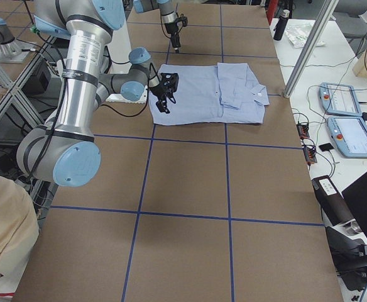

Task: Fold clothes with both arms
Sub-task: 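Release the sleeve and move the left gripper to the hem nearest the robot, then lower both grippers to the shirt hem corners nearest the robot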

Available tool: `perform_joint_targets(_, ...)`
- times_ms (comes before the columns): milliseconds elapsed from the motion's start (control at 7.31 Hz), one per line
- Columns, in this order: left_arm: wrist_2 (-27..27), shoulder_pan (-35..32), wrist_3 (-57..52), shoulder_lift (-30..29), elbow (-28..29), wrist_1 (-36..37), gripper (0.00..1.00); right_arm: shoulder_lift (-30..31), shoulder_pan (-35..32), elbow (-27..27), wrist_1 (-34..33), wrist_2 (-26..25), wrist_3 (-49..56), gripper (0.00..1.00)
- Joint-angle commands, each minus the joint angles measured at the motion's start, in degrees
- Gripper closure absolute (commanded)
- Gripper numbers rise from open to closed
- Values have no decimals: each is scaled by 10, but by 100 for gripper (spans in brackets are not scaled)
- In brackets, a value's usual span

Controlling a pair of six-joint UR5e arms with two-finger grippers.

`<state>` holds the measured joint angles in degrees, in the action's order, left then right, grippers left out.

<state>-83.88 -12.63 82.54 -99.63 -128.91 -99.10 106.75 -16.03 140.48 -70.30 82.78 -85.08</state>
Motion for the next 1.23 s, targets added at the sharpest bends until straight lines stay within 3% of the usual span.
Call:
perform_joint_targets(0,44,69,67,33,8,0,0,14,121,0,-1,-124,-75,0)
perform_joint_targets(137,50,80,100,43,13,-1,0,14,154,-1,-2,-157,-95,0)
perform_joint_targets(410,54,93,125,43,44,-1,5,14,159,-3,-2,-169,-97,0)
perform_joint_targets(684,53,96,124,39,64,0,29,13,160,-2,-2,-170,-97,0)
perform_joint_targets(1094,53,97,106,38,69,0,52,13,160,-3,-2,-170,-97,0)
